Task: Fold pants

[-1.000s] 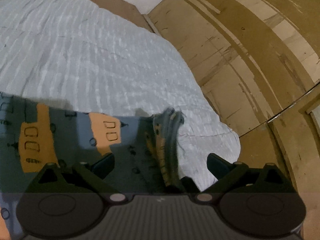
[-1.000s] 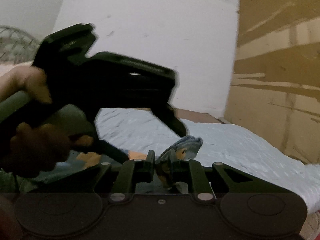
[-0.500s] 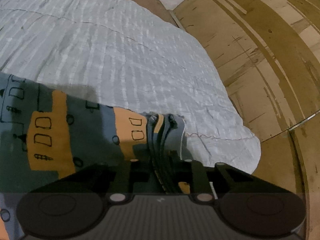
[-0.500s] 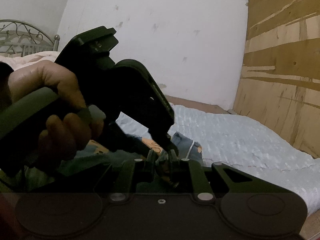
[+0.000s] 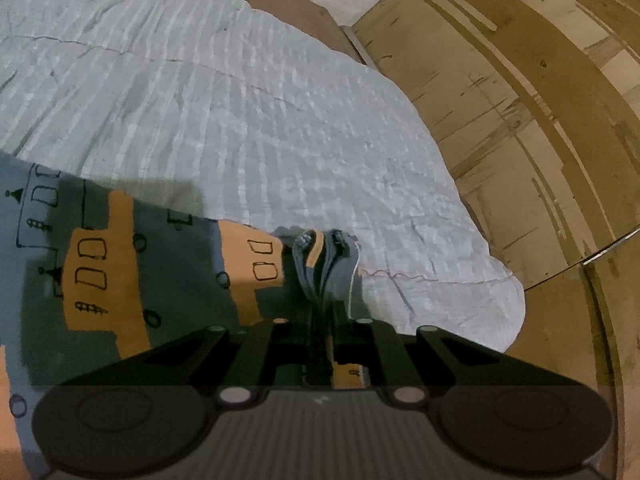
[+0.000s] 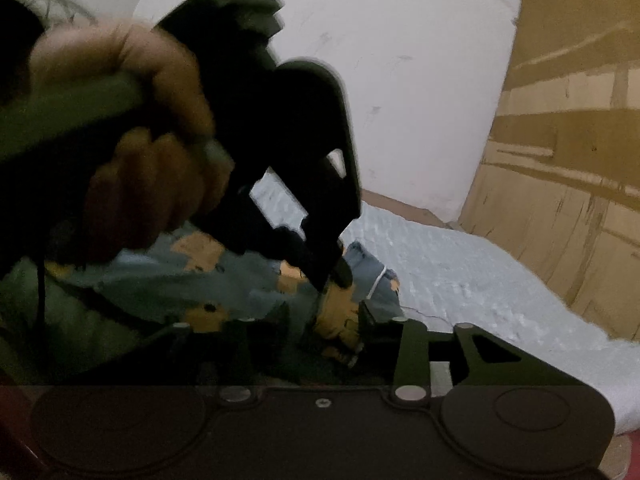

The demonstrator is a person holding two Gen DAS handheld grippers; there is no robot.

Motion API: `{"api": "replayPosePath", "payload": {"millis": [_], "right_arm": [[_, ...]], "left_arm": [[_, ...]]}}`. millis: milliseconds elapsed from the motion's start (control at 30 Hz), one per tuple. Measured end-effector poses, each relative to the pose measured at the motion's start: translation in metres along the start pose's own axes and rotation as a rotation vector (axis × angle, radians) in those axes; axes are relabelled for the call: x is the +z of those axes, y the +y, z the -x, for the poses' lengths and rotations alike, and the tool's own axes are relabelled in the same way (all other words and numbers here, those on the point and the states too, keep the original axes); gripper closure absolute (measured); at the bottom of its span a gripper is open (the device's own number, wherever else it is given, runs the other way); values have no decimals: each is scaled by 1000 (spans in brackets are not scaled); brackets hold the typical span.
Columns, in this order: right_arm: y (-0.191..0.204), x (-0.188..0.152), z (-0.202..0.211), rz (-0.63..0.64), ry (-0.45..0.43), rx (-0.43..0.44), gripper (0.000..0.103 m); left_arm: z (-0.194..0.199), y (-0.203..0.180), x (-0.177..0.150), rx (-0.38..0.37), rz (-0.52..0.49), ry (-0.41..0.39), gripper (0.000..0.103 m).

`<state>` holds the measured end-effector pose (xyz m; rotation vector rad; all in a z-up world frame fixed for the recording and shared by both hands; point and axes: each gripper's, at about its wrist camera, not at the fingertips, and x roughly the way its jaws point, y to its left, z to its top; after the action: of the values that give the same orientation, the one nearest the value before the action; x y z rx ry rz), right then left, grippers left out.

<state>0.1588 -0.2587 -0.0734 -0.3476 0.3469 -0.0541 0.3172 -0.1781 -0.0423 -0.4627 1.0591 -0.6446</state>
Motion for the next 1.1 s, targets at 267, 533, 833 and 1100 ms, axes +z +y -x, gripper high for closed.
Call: {"api": "replayPosePath", "payload": {"millis": [267,533,833,1100], "right_arm": [[17,-4,-6,141,9,-77,71],[9,-5,1,54,2,-51,91],[-38,-7,2,-338,22,72,92],[-34,-7,6,-323,17,68,92]], "left_arm": [[6,-4,1,-18,22,6,95],[4,1,-2,-5,-6,17,88],[-8,10,-10,-30,31,38,64],[-10,-2,-15,0,22,9,93]]}}
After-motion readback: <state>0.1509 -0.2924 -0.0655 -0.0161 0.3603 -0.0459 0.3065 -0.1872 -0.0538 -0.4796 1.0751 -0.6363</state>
